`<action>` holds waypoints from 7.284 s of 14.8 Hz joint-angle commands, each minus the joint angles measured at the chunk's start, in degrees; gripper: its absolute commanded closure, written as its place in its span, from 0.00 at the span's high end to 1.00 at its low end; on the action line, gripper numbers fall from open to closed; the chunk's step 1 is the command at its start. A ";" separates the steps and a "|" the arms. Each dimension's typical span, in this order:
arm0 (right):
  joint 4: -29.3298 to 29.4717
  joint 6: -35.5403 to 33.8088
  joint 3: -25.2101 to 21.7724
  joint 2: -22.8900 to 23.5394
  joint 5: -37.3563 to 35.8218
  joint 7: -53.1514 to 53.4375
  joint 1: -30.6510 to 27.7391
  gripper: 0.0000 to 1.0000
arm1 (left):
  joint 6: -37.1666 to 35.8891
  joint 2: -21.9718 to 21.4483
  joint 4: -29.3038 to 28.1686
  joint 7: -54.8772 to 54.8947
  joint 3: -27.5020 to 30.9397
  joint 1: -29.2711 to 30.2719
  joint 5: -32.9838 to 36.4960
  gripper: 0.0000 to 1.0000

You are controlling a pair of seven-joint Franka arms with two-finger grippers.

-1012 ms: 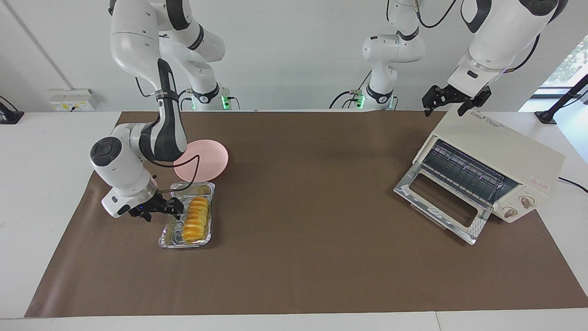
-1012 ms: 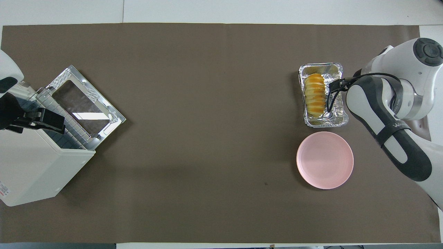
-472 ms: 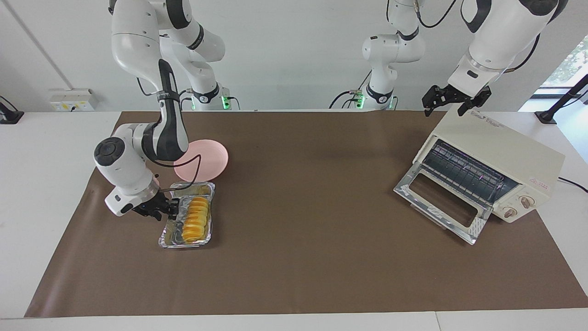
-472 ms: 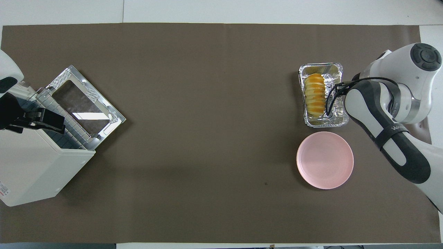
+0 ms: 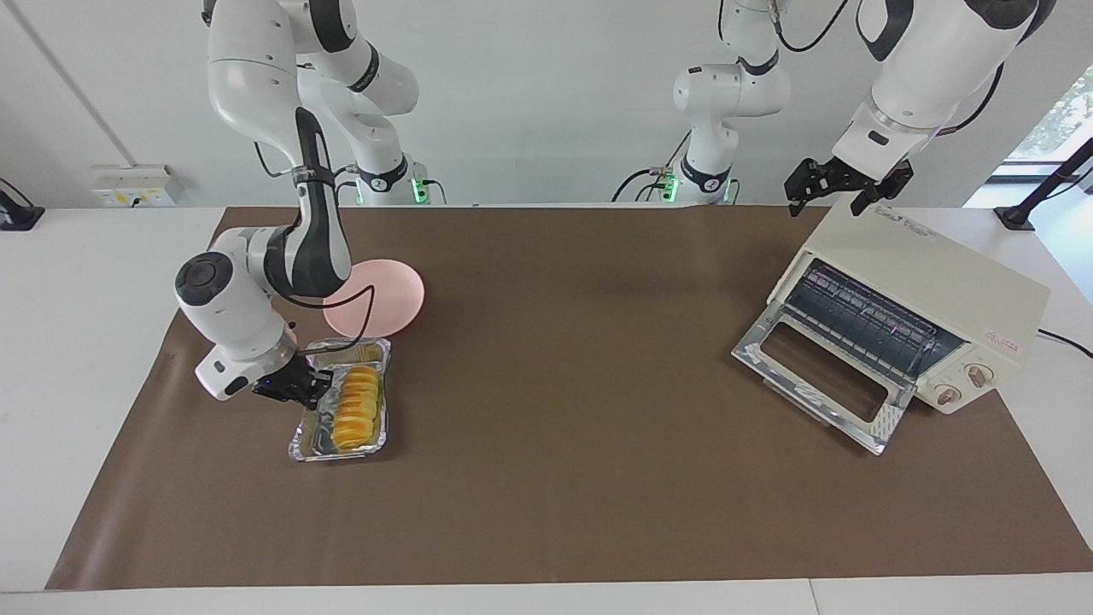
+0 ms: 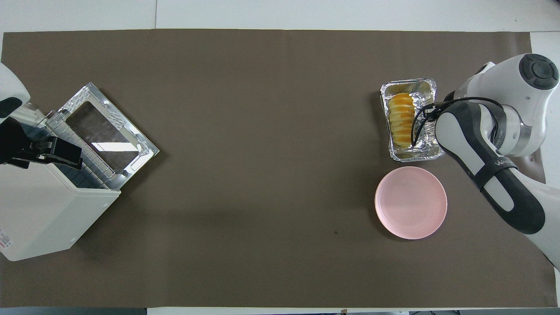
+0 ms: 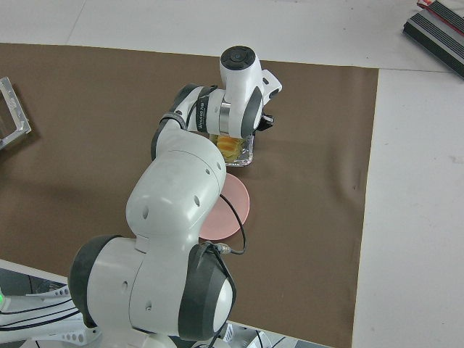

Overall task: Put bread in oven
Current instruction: 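Grasp the foil tray rim with the right gripper and slide it toward the oven, then retract the right gripper while the left gripper reaches the foil tray, then grasp the foil tray rim with the left gripper, then carry the foil tray with the left gripper into the open oven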

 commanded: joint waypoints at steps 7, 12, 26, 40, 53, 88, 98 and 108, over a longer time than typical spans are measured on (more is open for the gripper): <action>8.45 -4.50 1.89 -0.72 3.61 11.68 11.29 0.00 | -0.04 -1.25 -1.03 0.24 -0.37 0.53 0.85 1.00; 11.54 -2.93 1.98 1.13 4.13 20.37 20.00 0.00 | -0.04 -1.25 -1.03 0.24 -0.37 0.53 0.76 1.00; 10.75 6.22 1.89 6.58 6.60 29.36 28.01 0.00 | -0.13 -1.25 -1.03 0.24 -0.37 0.53 0.76 1.00; 17.43 -15.90 1.46 -2.01 5.98 27.26 23.10 1.00 | -1.45 -1.52 -1.03 0.33 -0.72 -0.43 0.67 1.00; 2.58 -35.10 1.28 -27.52 -0.35 6.77 1.31 1.00 | -3.83 27.98 30.76 -11.16 -0.28 -13.42 -4.42 1.00; 4.33 -35.62 1.37 -26.82 -0.35 0.35 -2.84 1.00 | 33.18 43.92 19.27 -33.42 -0.54 -34.62 -6.18 0.40; 4.33 -35.53 1.37 -26.82 -0.35 0.35 -2.84 1.00 | 29.15 43.75 20.06 -33.51 0.77 -34.18 -6.27 0.00; 4.42 -35.53 1.37 -26.82 -0.35 0.35 -2.84 1.00 | 15.71 40.94 25.25 -49.77 15.78 -33.84 -7.06 0.00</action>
